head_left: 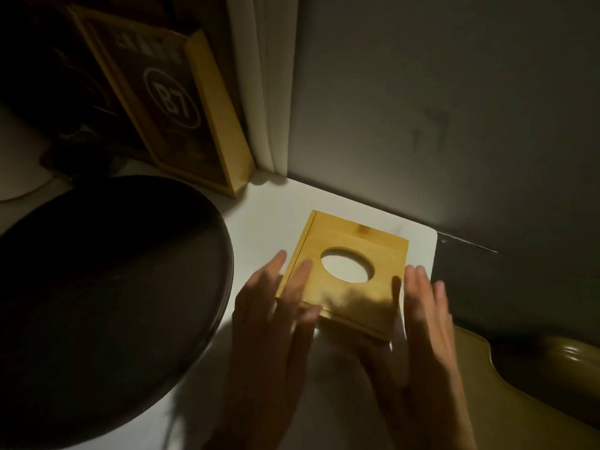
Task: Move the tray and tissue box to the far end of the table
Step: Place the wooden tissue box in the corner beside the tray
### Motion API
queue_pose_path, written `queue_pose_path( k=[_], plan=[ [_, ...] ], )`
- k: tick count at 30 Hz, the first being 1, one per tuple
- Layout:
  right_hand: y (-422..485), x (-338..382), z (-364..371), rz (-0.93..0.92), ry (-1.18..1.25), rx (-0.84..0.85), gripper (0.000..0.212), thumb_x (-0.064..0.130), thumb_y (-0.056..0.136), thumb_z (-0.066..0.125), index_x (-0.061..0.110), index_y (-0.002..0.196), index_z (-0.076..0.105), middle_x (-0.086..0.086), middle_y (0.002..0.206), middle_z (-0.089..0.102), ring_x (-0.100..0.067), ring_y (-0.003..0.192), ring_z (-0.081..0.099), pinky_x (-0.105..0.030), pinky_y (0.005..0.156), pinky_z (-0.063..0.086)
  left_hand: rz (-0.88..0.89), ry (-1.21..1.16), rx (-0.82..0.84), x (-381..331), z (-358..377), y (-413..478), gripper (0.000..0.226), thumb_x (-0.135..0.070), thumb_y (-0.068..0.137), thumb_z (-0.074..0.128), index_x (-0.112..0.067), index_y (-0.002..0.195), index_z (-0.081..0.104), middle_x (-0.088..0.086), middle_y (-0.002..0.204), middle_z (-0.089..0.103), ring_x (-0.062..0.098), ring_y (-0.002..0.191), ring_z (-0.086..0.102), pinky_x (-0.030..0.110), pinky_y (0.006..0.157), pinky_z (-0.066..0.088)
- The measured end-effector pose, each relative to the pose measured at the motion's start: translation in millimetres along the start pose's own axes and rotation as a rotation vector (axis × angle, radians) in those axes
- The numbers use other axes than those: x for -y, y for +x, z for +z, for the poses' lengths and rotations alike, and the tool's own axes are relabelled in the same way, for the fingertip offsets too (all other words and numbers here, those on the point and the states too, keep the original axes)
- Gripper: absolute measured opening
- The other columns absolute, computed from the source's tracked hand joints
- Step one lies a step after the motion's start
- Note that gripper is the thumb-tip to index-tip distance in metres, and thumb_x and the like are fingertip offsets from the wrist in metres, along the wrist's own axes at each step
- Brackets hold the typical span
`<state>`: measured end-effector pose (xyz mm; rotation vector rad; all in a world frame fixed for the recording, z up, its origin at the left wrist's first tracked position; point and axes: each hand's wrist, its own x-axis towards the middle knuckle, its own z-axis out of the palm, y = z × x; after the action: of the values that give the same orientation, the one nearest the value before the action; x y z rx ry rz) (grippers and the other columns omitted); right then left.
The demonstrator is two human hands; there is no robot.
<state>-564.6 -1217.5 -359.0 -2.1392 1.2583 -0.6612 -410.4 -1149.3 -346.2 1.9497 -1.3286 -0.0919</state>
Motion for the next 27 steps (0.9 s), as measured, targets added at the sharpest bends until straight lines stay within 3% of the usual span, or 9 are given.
queue_pose_path(
  k=[3,5,7,11,14,16,18,21,27],
  plan=[
    [-1.9,-16.9,-2.3,-0.253,-0.17,0.005,0.077,0.049,0.082,0.06,0.04,0.148,0.023,0.004,0.162,0.014,-0.035,0.148,0.012,-0.071,0.104,0.03,0.236,0.196,0.017,7.3,-0.6,-9.2,0.034,-0.026,0.092,0.05,-0.024,0.123,0.064,0.004,0.14,0.055,0.026,0.134,0.045,0.04,0.106,0.039],
    [3.9,-21.5,-2.5,-0.261,-0.115,-0.048,0.09,0.036,0.079,0.073,0.047,0.149,0.016,0.019,0.161,0.011,-0.03,0.147,0.018,-0.065,0.105,0.03,0.253,0.185,0.026,12.0,-3.6,-3.8,0.033,-0.022,0.093,0.049,-0.026,0.121,0.064,0.001,0.138,0.058,0.024,0.131,0.049,0.043,0.099,0.043],
    [14.0,-20.7,-1.2,-0.273,-0.118,-0.061,0.09,0.039,0.078,0.07,0.05,0.148,0.015,0.023,0.16,0.008,-0.024,0.147,0.017,-0.062,0.104,0.031,0.258,0.16,0.031,16.3,-4.7,7.3,0.035,-0.018,0.092,0.048,-0.026,0.121,0.066,0.0,0.137,0.058,0.022,0.13,0.051,0.042,0.099,0.044],
    [33.3,-22.1,3.1,-0.228,-0.144,-0.044,0.065,0.039,0.084,0.062,0.033,0.144,0.04,-0.003,0.159,0.027,-0.031,0.148,0.019,-0.064,0.108,0.031,0.304,0.193,0.025,25.0,8.1,29.7,0.035,-0.017,0.092,0.052,-0.021,0.124,0.064,0.004,0.141,0.053,0.024,0.136,0.045,0.046,0.104,0.041],
    [47.2,-18.2,0.3,-0.203,-0.154,-0.039,0.066,0.031,0.083,0.063,0.036,0.144,0.04,0.002,0.161,0.023,-0.027,0.15,0.013,-0.059,0.112,0.027,0.287,0.237,0.003,28.7,23.5,49.4,0.036,-0.024,0.093,0.044,-0.025,0.125,0.06,0.007,0.138,0.057,0.028,0.134,0.043,0.052,0.105,0.036],
    [57.2,-18.9,-1.0,-0.177,-0.168,-0.033,0.072,0.026,0.082,0.068,0.039,0.145,0.036,0.006,0.161,0.021,-0.025,0.15,0.011,-0.06,0.112,0.028,0.268,0.303,-0.004,28.9,31.1,62.0,0.039,-0.031,0.088,0.044,-0.028,0.125,0.053,0.007,0.136,0.06,0.032,0.13,0.044,0.06,0.101,0.04],
    [68.1,-18.2,-2.0,-0.142,-0.204,-0.019,0.067,0.04,0.086,0.058,0.044,0.146,0.03,0.011,0.162,0.016,-0.021,0.151,0.007,-0.058,0.114,0.025,0.258,0.382,-0.006,28.7,36.7,70.1,0.042,-0.037,0.086,0.044,-0.031,0.127,0.049,0.005,0.136,0.059,0.038,0.129,0.049,0.071,0.093,0.041],
    [81.1,-16.2,-3.1,-0.071,-0.235,0.016,0.059,0.063,0.088,0.036,0.058,0.144,0.017,0.029,0.157,-0.001,-0.007,0.149,-0.007,-0.045,0.118,0.012,0.257,0.436,-0.004,28.2,41.4,77.3,0.048,-0.047,0.084,0.044,-0.034,0.129,0.049,0.003,0.14,0.056,0.042,0.13,0.048,0.075,0.091,0.038],
    [90.3,-15.2,-4.1,-0.059,-0.247,0.044,0.058,0.065,0.09,0.034,0.061,0.142,0.011,0.026,0.159,-0.002,-0.008,0.149,-0.007,-0.049,0.119,0.014,0.268,0.557,0.064,31.9,38.6,93.5,0.064,-0.063,0.076,0.044,-0.037,0.134,0.051,0.0,0.144,0.052,0.046,0.131,0.044,0.084,0.087,0.025]
  ],
)
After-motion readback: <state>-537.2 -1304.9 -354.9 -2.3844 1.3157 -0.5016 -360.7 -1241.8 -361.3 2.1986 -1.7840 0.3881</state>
